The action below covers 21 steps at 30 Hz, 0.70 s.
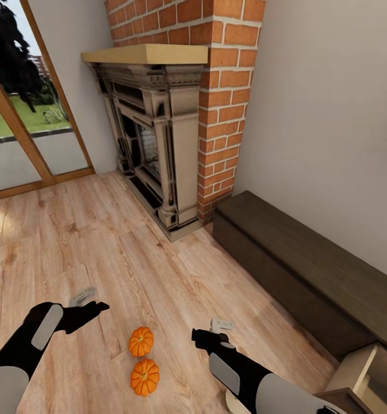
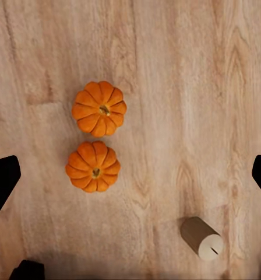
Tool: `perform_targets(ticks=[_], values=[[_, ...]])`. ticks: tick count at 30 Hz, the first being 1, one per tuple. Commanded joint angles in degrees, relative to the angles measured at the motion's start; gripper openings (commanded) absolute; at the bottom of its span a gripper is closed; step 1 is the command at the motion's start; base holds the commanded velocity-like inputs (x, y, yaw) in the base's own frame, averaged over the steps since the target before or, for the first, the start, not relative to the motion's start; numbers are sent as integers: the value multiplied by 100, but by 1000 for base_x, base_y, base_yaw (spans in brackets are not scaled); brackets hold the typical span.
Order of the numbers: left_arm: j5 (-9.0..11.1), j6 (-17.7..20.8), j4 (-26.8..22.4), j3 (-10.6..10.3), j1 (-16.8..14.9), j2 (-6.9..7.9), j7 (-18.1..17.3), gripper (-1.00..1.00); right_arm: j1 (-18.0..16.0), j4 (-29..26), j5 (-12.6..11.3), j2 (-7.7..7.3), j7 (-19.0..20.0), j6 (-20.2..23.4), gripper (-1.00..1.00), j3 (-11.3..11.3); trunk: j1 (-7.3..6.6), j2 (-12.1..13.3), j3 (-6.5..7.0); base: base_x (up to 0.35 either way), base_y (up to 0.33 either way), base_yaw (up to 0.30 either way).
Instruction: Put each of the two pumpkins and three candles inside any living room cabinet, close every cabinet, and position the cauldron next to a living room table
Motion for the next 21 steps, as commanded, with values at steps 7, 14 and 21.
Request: perform_targets(ticks=[7, 14, 21], values=[[68, 332, -33, 127, -2, 4, 35, 100, -8, 113, -54, -6, -36, -100, 100, 48, 154, -285, -131, 0, 0, 0], [68, 452, -34, 163, -2, 6, 35, 100, -8, 275, -52, 2, -36, -146, 100, 48, 308, -565, -256, 0, 0, 0], [64, 659, -117, 159, -2, 0, 35, 100, -8, 281, -64, 1, -38, -299, 100, 22, 462, -846, -382, 0, 0, 0]])
